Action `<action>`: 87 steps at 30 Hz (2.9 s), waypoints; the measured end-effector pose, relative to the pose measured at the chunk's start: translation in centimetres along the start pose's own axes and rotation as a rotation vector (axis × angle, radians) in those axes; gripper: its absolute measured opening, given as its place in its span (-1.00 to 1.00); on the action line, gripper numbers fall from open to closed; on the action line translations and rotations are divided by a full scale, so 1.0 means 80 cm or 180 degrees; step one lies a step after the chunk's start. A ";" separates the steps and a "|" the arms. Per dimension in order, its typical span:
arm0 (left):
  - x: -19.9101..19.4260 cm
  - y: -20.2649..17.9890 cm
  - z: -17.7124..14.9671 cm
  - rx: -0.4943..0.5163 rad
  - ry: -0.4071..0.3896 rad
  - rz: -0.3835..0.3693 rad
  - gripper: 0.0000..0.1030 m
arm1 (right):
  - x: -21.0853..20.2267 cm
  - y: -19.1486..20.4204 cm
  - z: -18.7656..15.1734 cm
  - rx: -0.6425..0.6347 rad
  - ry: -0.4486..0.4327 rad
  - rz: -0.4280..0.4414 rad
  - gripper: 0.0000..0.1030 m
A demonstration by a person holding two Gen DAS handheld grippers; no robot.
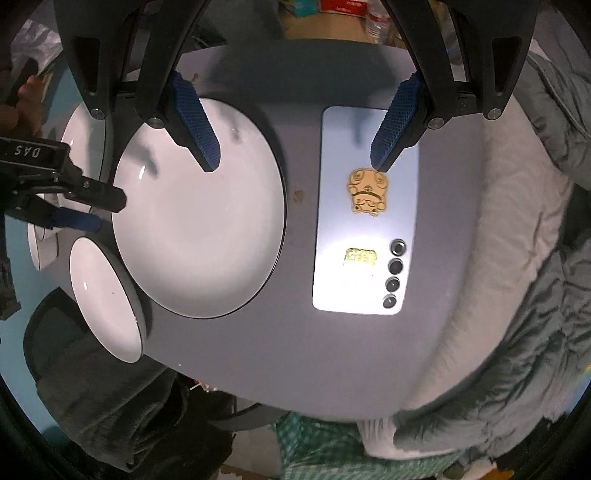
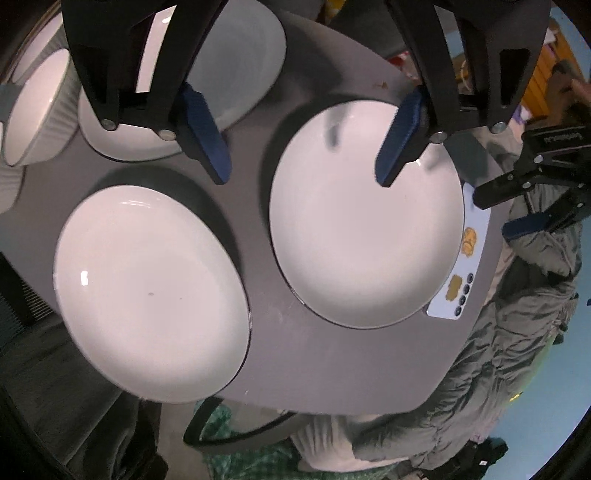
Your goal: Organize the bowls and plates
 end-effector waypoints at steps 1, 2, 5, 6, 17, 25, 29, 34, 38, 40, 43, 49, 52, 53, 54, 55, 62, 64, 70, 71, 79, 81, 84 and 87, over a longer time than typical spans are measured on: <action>0.003 0.002 0.001 -0.0045 0.0004 -0.0043 0.64 | 0.003 -0.001 0.002 0.0009 0.0019 0.0012 0.52; 0.005 0.001 0.002 -0.0081 0.0015 -0.0058 0.64 | 0.005 -0.002 0.004 0.0019 0.0028 0.0031 0.51; 0.012 0.003 0.006 -0.0171 0.0073 -0.0147 0.43 | 0.015 -0.002 0.011 0.0036 0.0069 0.0087 0.36; 0.014 0.003 0.007 -0.0179 0.0094 -0.0154 0.41 | 0.019 -0.001 0.012 0.0036 0.0086 0.0097 0.27; 0.037 -0.006 0.011 -0.0183 0.0345 -0.0279 -0.45 | 0.036 -0.013 0.012 0.0175 0.0216 0.0282 -0.30; 0.042 -0.004 0.013 -0.0153 0.0409 -0.0356 -0.52 | 0.044 -0.018 0.008 0.0283 0.0279 0.0376 -0.45; 0.045 -0.008 0.017 -0.0110 0.0417 -0.0280 -0.52 | 0.043 -0.017 0.008 0.0315 0.0270 0.0398 -0.46; 0.050 -0.001 0.018 -0.0146 0.0450 -0.0296 -0.56 | 0.046 -0.016 0.010 0.0344 0.0275 0.0385 -0.47; 0.053 -0.005 0.016 -0.0223 0.0481 -0.0305 -0.56 | 0.046 -0.020 0.012 0.0395 0.0290 0.0420 -0.48; 0.054 -0.008 0.017 -0.0212 0.0477 -0.0287 -0.56 | 0.045 -0.023 0.011 0.0428 0.0289 0.0394 -0.55; 0.053 -0.014 0.017 -0.0168 0.0498 -0.0267 -0.56 | 0.045 -0.027 0.009 0.0444 0.0267 0.0343 -0.66; 0.056 -0.014 0.003 -0.0120 0.0562 -0.0235 -0.55 | 0.044 -0.026 -0.001 0.0505 0.0358 0.0476 -0.69; 0.055 -0.012 -0.014 -0.0074 0.0650 -0.0213 -0.55 | 0.046 -0.020 -0.012 0.0444 0.0446 0.0502 -0.70; 0.054 -0.011 -0.021 -0.0043 0.0655 -0.0214 -0.55 | 0.046 -0.019 -0.014 0.0437 0.0468 0.0513 -0.70; 0.053 -0.010 -0.025 -0.0021 0.0645 -0.0217 -0.55 | 0.046 -0.019 -0.019 0.0432 0.0487 0.0526 -0.70; 0.052 -0.008 -0.028 -0.0001 0.0636 -0.0225 -0.56 | 0.046 -0.018 -0.020 0.0418 0.0494 0.0532 -0.70; 0.050 0.006 -0.035 -0.0114 0.0583 -0.0315 -0.60 | 0.046 -0.019 -0.013 0.0430 0.0449 0.0536 -0.69; 0.049 0.011 -0.037 -0.0153 0.0582 -0.0331 -0.62 | 0.047 -0.019 -0.014 0.0451 0.0432 0.0526 -0.69; 0.042 0.023 -0.039 -0.0193 0.0604 -0.0225 -0.65 | 0.042 -0.012 -0.015 0.0296 0.0376 0.0430 -0.72; 0.042 0.022 -0.040 -0.0201 0.0624 -0.0226 -0.65 | 0.041 -0.012 -0.017 0.0300 0.0383 0.0423 -0.72; 0.031 0.008 -0.022 -0.0152 0.0590 -0.0272 -0.65 | 0.029 -0.017 -0.014 0.0335 0.0390 0.0481 -0.72; 0.026 0.007 -0.013 -0.0139 0.0572 -0.0300 -0.65 | 0.025 -0.018 -0.012 0.0340 0.0380 0.0492 -0.72; 0.017 0.001 0.002 -0.0098 0.0534 -0.0312 -0.65 | 0.015 -0.021 -0.008 0.0361 0.0343 0.0490 -0.73; 0.007 -0.008 0.010 -0.0035 0.0482 -0.0335 -0.65 | 0.004 -0.027 -0.003 0.0387 0.0303 0.0493 -0.73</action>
Point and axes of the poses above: each gripper's, at about its wrist camera, not at the fingertips, and x roughly the way its jaws point, y to its left, z to its top, the point moved 10 cm from there along x, roughly the way its jaws point, and after that the axes turned 3 degrees about y, right-handed, at the moved point
